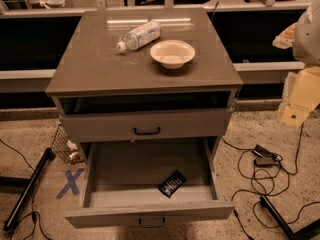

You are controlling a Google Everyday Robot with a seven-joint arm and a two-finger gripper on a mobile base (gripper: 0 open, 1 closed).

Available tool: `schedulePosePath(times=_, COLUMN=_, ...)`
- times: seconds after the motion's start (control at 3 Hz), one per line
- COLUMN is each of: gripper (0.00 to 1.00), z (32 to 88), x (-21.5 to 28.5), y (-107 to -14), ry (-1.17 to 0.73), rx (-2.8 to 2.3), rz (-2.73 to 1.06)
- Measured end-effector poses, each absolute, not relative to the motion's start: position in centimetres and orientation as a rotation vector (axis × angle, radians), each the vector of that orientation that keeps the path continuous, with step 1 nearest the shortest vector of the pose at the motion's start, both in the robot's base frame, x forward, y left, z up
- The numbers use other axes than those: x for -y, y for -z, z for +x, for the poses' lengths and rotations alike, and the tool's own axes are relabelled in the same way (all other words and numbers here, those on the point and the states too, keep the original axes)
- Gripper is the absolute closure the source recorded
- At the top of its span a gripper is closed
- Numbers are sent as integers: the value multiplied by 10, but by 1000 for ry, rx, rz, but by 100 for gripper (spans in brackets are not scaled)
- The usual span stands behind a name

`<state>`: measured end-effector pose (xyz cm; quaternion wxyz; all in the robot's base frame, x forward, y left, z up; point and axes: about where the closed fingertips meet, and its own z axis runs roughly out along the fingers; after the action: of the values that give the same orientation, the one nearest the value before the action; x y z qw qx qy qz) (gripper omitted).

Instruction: Pick rxbar blueberry from middle drawer and place on counter

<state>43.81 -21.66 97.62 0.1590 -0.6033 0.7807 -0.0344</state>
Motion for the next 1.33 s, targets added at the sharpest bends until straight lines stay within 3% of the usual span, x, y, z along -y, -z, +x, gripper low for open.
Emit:
schedulePosePath(times=0.33, gripper=0, z=438, x=217, y=-976, ry=98, rx=-2232, rz=-1725)
schedulePosePath(times=0.67, gripper=0, z=448, x=192, y=-915, ry=59, rx=-2176, rz=-1808)
schedulePosePath(times=1.0, gripper=0, z=432, x=157, y=-839, ry=-101, rx=-2033, rz=-1902)
schedulePosePath(times=1.33, gripper=0, z=426, x=151, y=-812, ry=-98, rx=-1998, rz=-1925)
